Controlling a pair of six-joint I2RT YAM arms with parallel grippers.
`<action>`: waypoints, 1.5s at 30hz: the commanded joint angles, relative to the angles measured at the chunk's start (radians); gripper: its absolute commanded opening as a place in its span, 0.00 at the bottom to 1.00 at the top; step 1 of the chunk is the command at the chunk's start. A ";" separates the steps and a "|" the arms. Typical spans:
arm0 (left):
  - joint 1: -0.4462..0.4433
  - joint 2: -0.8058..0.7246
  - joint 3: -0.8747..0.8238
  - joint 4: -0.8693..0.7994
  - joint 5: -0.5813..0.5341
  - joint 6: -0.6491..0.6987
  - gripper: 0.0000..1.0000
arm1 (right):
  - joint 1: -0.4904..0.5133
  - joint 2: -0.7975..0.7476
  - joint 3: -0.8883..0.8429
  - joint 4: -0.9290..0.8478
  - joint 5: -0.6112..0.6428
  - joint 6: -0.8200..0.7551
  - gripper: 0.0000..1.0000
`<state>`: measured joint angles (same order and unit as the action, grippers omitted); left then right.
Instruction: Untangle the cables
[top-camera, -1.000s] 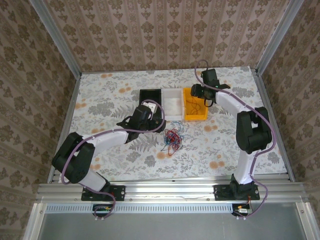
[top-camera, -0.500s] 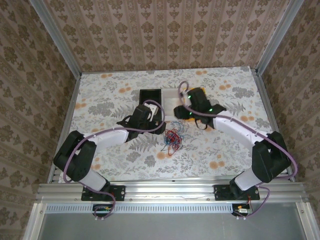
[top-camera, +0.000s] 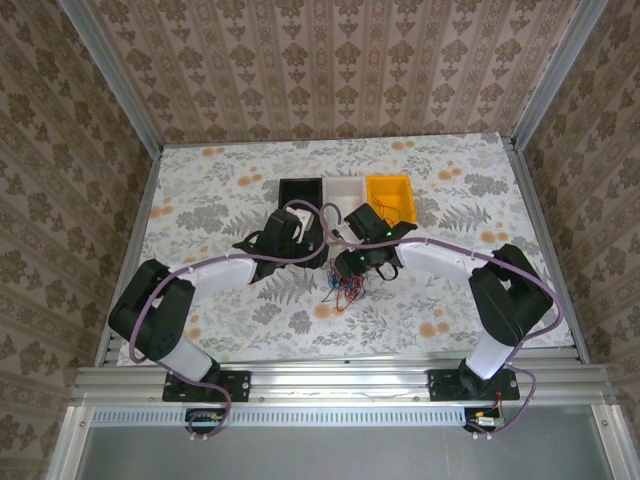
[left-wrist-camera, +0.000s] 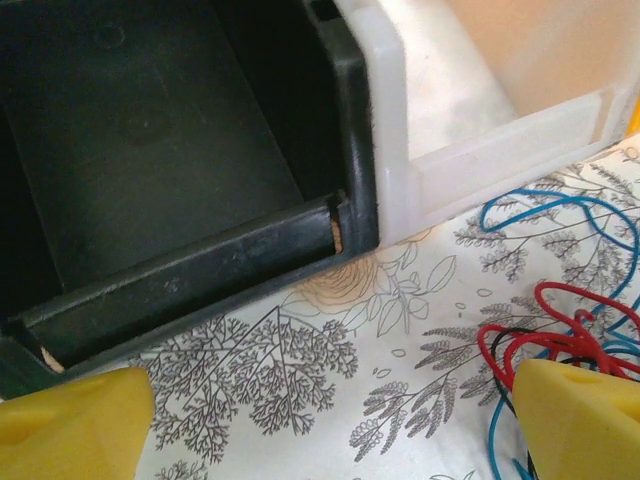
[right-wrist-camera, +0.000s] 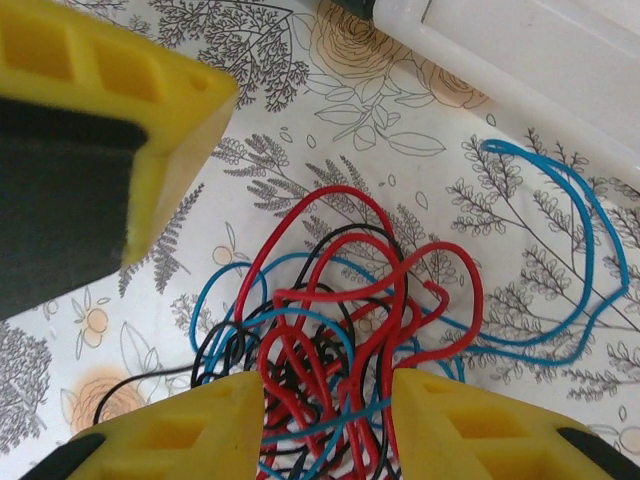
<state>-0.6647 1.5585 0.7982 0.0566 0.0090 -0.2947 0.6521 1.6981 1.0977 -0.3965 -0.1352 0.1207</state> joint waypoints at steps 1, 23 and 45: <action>0.022 -0.012 -0.033 0.010 -0.047 -0.044 0.93 | -0.003 0.054 0.051 -0.022 0.032 -0.029 0.39; 0.053 -0.032 -0.053 0.022 -0.045 -0.047 0.93 | -0.043 0.229 0.205 -0.051 -0.128 -0.015 0.46; 0.054 -0.037 -0.067 0.038 -0.071 -0.080 0.94 | -0.039 0.137 0.148 0.019 -0.056 -0.030 0.44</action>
<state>-0.6182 1.5379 0.7399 0.0761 -0.0341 -0.3481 0.6106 1.9106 1.2552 -0.4183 -0.1993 0.1066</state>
